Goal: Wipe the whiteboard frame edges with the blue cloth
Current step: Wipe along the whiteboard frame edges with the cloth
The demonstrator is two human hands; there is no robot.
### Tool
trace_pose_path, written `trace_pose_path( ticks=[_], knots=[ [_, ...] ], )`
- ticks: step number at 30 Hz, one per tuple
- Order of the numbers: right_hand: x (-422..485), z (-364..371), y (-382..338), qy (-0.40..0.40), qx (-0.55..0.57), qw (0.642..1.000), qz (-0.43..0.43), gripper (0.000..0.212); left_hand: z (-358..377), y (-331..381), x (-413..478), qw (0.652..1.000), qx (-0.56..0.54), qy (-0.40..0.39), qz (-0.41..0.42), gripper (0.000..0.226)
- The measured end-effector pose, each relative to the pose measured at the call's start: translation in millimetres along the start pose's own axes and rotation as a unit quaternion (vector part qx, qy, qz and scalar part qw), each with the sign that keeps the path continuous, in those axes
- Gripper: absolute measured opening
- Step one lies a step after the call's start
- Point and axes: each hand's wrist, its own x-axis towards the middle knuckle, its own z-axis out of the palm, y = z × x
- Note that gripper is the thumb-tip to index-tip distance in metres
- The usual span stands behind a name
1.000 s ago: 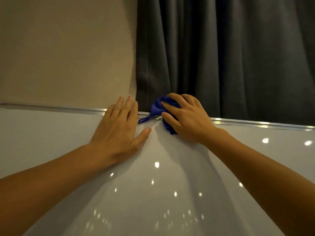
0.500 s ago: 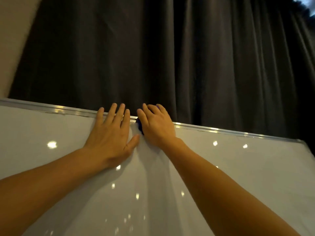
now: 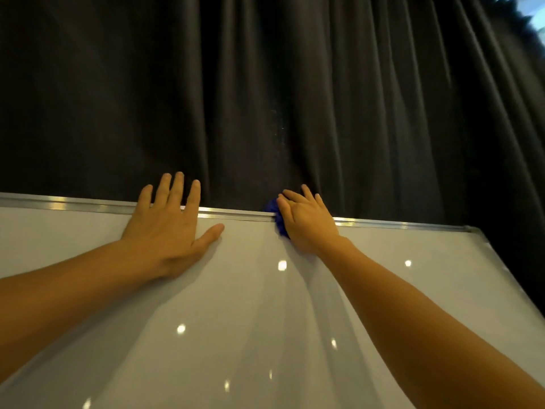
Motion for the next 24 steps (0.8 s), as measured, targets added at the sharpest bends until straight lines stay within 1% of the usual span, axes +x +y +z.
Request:
trace_pose_path(
  ticks=[4, 7, 10, 12, 14, 15, 18, 19, 20, 22, 23, 24],
  knots=[
    [-20, 32, 91, -0.003, -0.009, 1.0, -0.014, 0.055, 25, 83, 35, 1.0, 0.017, 0.017, -0.007, 0.103],
    [-38, 54, 163, -0.024, -0.011, 1.0, -0.01, 0.058, 35, 122, 51, 1.0, 0.023, 0.005, -0.008, 0.105],
    [-54, 76, 233, -0.033, -0.012, 0.999, 0.03, 0.057, 47, 158, 65, 0.999, 0.041, -0.007, -0.004, 0.105],
    [-57, 84, 258, -0.041, 0.007, 0.996, 0.08, 0.05, 52, 176, 69, 0.999, 0.041, -0.016, 0.0, 0.104],
    [-51, 85, 254, -0.022, 0.071, 0.988, 0.134, 0.05, 54, 188, 74, 0.999, 0.038, -0.011, 0.002, 0.106],
    [-46, 84, 242, -0.003, 0.1, 0.985, 0.143, 0.053, 55, 193, 76, 0.999, 0.035, -0.009, 0.003, 0.107],
    [-40, 81, 189, 0.049, 0.174, 0.979, 0.089, 0.069, 55, 220, 72, 1.0, 0.008, -0.026, 0.007, 0.11],
    [-43, 81, 173, 0.067, 0.188, 0.978, 0.069, 0.07, 58, 231, 68, 0.999, 0.002, -0.032, 0.01, 0.111],
    [-44, 82, 166, 0.09, 0.183, 0.978, 0.04, 0.066, 63, 241, 65, 0.999, 0.0, -0.03, 0.015, 0.111],
    [-44, 85, 177, 0.131, 0.105, 0.985, -0.028, 0.052, 69, 254, 59, 0.999, 0.01, -0.029, 0.026, 0.111],
    [-45, 87, 191, 0.105, 0.096, 0.989, -0.034, 0.049, 71, 256, 56, 0.999, 0.011, -0.035, 0.026, 0.112],
    [-48, 92, 208, 0.066, 0.1, 0.993, -0.017, 0.049, 72, 256, 55, 0.999, 0.009, -0.041, 0.025, 0.113]
  ],
)
